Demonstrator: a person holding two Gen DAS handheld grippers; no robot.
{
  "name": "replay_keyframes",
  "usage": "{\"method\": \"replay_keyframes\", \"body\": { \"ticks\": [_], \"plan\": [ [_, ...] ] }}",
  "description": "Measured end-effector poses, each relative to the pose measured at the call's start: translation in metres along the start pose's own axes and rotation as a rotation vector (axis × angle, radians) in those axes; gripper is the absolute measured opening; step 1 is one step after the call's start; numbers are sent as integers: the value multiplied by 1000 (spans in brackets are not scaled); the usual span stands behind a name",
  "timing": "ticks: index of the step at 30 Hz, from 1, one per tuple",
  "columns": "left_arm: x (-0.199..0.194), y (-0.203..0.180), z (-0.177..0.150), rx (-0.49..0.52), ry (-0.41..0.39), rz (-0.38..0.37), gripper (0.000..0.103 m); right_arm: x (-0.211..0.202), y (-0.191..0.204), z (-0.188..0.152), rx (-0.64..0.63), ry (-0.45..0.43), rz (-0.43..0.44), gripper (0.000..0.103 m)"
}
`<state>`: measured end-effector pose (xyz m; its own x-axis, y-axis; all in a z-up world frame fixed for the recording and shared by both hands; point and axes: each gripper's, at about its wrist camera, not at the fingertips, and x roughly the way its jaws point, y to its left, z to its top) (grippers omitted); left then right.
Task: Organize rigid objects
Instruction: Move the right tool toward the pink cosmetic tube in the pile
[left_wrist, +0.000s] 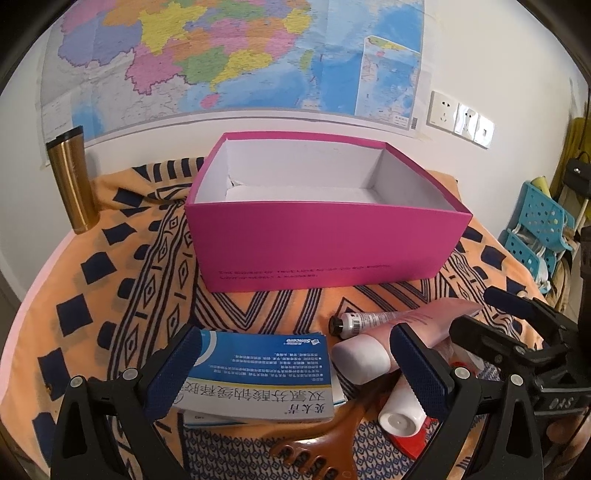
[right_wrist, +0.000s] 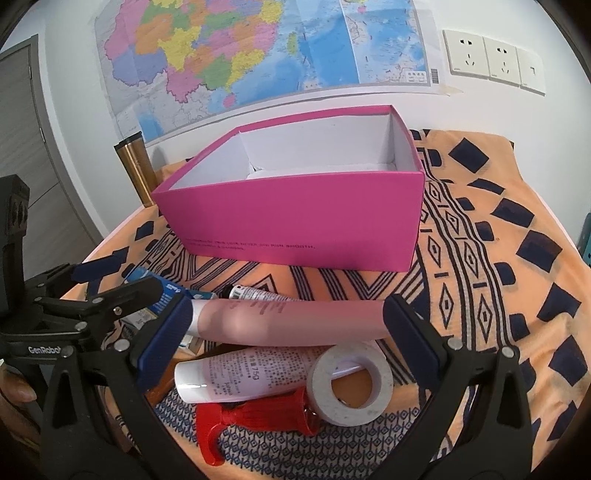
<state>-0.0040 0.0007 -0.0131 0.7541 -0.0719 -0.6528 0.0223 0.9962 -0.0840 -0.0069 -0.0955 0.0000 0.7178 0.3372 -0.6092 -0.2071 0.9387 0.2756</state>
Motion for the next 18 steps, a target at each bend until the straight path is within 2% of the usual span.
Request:
{"method": "replay_keyframes", "body": {
  "ticks": [4,11,13,18],
  "plan": [
    [1,-4,-1,20,5,-34,101,2,-13,-1,33,18,-7,103],
    [0,-12,-4,69,39,-177,95,4,-40,-3,100,54,-13,99],
    [1,-16,-6,87,53,-220,77,6,-47,-3,117,64,-1,97],
    [6,-27,-9,120,100,-289,58,15,-63,-4,169,95,39,89]
  ]
}}
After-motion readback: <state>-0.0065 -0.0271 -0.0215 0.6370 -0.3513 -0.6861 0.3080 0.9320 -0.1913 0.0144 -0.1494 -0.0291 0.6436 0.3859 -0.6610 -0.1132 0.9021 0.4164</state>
